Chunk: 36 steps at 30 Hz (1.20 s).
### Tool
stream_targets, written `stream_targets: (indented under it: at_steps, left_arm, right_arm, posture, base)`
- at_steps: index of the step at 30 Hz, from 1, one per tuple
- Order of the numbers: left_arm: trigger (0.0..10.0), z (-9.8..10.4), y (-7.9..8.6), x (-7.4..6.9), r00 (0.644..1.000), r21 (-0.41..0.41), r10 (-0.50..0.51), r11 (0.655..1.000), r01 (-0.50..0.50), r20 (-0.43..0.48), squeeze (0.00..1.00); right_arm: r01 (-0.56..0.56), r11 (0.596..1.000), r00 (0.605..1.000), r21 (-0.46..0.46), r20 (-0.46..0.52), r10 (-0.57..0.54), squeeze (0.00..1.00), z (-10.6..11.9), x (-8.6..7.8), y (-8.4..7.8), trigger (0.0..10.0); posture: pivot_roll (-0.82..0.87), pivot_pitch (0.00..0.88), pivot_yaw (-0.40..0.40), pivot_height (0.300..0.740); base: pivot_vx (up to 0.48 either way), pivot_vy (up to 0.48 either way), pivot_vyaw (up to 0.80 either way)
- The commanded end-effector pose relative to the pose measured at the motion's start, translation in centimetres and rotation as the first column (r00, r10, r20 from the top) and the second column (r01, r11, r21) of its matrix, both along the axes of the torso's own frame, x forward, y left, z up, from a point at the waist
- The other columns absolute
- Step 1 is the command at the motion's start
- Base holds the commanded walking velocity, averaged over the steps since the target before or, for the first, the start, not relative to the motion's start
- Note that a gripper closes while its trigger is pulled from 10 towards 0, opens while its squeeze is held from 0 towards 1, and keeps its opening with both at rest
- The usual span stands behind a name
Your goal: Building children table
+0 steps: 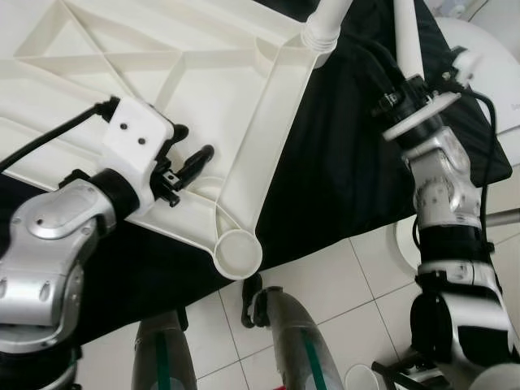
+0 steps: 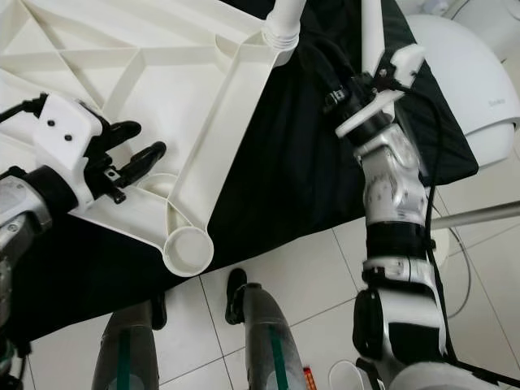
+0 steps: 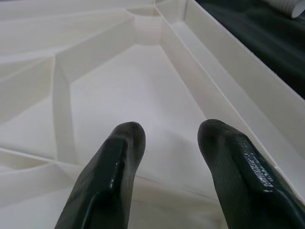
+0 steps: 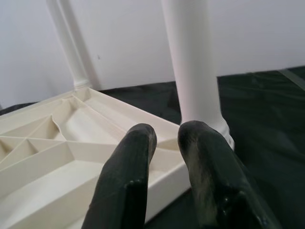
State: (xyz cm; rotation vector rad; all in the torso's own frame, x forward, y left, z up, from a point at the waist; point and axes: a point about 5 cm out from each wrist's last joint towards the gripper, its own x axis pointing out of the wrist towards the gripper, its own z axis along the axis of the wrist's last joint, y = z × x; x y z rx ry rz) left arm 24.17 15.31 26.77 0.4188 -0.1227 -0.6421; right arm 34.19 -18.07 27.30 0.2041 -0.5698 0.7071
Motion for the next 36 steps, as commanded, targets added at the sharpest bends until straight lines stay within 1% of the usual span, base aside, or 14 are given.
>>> stream_targets:
  at_steps: [1, 3, 5, 6, 9, 10, 13, 14, 15, 18, 21, 26, 33, 36]
  left_arm:
    - [10.0, -0.2, 0.0, -0.2, 0.998, 0.026, -0.068, 0.997, 0.068, -0.014, 0.00]
    - [10.0, -0.1, 0.3, -0.1, 0.998, 0.036, -0.061, 0.997, 0.061, -0.013, 0.00]
    - [10.0, -0.1, 1.4, -0.1, 0.998, 0.085, -0.053, 0.995, 0.055, -0.017, 0.00]
    - [10.0, -0.1, 1.4, -0.1, 0.998, 0.085, -0.053, 0.995, 0.055, -0.017, 0.00]
    - [10.0, -0.4, 2.2, -0.4, 0.997, 0.145, -0.064, 0.987, 0.069, -0.035, 0.00]
    - [10.0, -0.4, 2.2, -0.4, 0.997, 0.145, -0.064, 0.987, 0.069, -0.035, 0.00]
    - [10.0, -0.7, 2.4, -0.5, 0.996, 0.167, -0.073, 0.982, 0.082, -0.060, 0.00]
    - [10.0, -1.0, 2.7, -0.8, 0.992, 0.185, -0.085, 0.978, 0.100, -0.089, 0.00]
    - [10.0, -1.0, 2.7, -0.8, 0.992, 0.185, -0.085, 0.978, 0.100, -0.089, 0.00]
    - [10.0, -1.6, 2.9, -1.4, 0.982, 0.220, -0.130, 0.963, 0.157, -0.135, 0.00]
    - [10.0, -1.7, 2.9, -1.5, 0.976, 0.224, -0.156, 0.956, 0.187, -0.150, 0.00]
    - [10.0, -1.6, 3.2, -1.5, 0.974, 0.225, -0.166, 0.954, 0.199, -0.156, 0.00]
    - [10.0, -2.2, 3.0, -1.9, 0.962, 0.274, -0.201, 0.930, 0.246, -0.184, 0.00]
    - [10.0, -2.4, 3.1, -1.9, 0.960, 0.289, -0.202, 0.923, 0.253, -0.193, 0.00]
  right_arm:
    - [0.028, 1.000, 1.000, 0.012, 0.001, -0.028, 0.00, 0.2, -0.7, -0.7, 10.0]
    - [0.034, 0.999, 0.999, 0.012, -0.002, -0.034, 0.00, 0.2, -1.0, -0.7, 10.0]
    - [0.061, 0.998, 0.998, 0.002, -0.017, -0.061, 0.00, 0.0, -1.5, -1.1, 10.0]
    - [0.061, 0.998, 0.998, 0.002, -0.017, -0.061, 0.00, 0.0, -1.5, -1.1, 10.0]
    - [0.077, 0.997, 0.997, -0.005, -0.025, -0.077, 0.00, -0.1, -1.8, -1.6, 10.0]
    - [0.077, 0.997, 0.997, -0.005, -0.025, -0.077, 0.00, -0.1, -1.8, -1.6, 10.0]
    - [0.084, 0.996, 0.996, -0.005, -0.033, -0.084, 0.00, -0.1, -1.9, -1.7, 10.0]
    - [0.086, 0.996, 0.996, -0.011, -0.037, -0.087, 0.00, -0.2, -2.0, -1.7, 10.0]
    - [0.086, 0.996, 0.996, -0.011, -0.037, -0.087, 0.00, -0.2, -2.0, -1.7, 10.0]
    - [0.088, 0.996, 0.995, -0.030, -0.049, -0.090, 0.00, -0.5, -2.4, -1.7, 10.0]
    - [0.087, 0.996, 0.994, -0.037, -0.060, -0.089, 0.00, -0.7, -2.6, -1.6, 10.0]
    - [0.084, 0.995, 0.994, -0.045, -0.070, -0.087, 0.00, -0.9, -2.8, -1.5, 10.0]
    - [0.024, 0.992, 0.993, -0.126, -0.116, -0.038, 0.00, -2.2, -3.6, -0.7, 10.0]
    - [0.021, 0.991, 0.992, -0.132, -0.119, -0.037, 0.00, -2.2, -3.8, -0.7, 10.0]
  posture:
    - [0.08, 0.280, -0.127, 0.740]
    - [0.08, 0.279, -0.127, 0.740]
    - [0.08, 0.272, -0.123, 0.740]
    - [0.08, 0.272, -0.123, 0.740]
    - [0.08, 0.268, -0.119, 0.740]
    - [0.08, 0.268, -0.119, 0.740]
    - [0.08, 0.268, -0.118, 0.740]
    - [0.08, 0.265, -0.116, 0.740]
    - [0.08, 0.265, -0.116, 0.740]
    - [0.09, 0.261, -0.111, 0.740]
    - [0.09, 0.257, -0.110, 0.740]
    - [0.09, 0.255, -0.110, 0.740]
    - [0.08, 0.244, -0.109, 0.740]
    - [0.08, 0.242, -0.108, 0.740]
  base:
    - [0.000, 0.000, 0.00]
    - [0.000, 0.000, 0.00]
    - [0.000, 0.000, 0.00]
    - [0.000, 0.000, 0.00]
    - [0.000, 0.000, 0.00]
    - [0.000, 0.000, 0.00]
    - [0.000, 0.000, 0.00]
    - [0.000, 0.000, 0.00]
    - [0.000, 0.000, 0.00]
    - [0.000, 0.000, 0.00]
    - [0.000, 0.000, 0.00]
    - [0.000, 0.000, 0.00]
    - [0.000, 0.000, 0.00]
    - [0.000, 0.000, 0.00]
